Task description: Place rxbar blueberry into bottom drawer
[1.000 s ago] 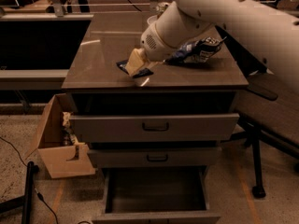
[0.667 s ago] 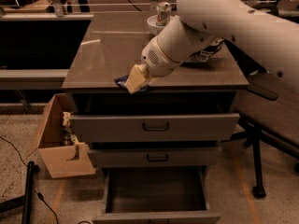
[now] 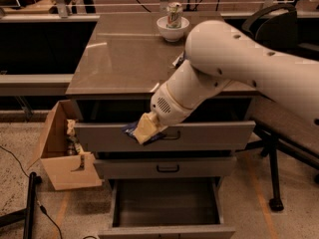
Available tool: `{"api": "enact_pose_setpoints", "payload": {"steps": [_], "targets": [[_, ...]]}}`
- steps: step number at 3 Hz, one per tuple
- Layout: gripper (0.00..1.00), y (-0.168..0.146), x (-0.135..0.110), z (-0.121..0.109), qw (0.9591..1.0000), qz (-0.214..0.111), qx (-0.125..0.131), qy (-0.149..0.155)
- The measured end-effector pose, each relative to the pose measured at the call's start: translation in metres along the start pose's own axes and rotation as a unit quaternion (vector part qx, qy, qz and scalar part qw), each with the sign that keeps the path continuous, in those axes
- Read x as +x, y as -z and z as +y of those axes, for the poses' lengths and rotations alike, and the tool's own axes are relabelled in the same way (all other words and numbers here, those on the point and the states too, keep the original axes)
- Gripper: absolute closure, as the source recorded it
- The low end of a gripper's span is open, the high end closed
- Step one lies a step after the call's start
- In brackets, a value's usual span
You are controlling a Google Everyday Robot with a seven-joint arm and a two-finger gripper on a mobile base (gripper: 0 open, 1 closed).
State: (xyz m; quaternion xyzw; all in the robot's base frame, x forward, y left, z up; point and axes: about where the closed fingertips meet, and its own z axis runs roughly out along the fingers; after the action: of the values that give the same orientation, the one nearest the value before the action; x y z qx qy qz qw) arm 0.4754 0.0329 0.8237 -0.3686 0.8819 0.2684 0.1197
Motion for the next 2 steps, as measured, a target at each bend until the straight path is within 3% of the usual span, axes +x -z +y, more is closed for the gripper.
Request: {"api": "enact_pose_setpoints", "payload": {"steps": [1, 2], "targets": [[1.00, -0.035, 0.045, 0.001, 0.9987, 0.037, 0.025, -0.025], [1.00, -0.047, 0.065, -0.001, 0.9975, 0.055, 0.027, -0.035]]}}
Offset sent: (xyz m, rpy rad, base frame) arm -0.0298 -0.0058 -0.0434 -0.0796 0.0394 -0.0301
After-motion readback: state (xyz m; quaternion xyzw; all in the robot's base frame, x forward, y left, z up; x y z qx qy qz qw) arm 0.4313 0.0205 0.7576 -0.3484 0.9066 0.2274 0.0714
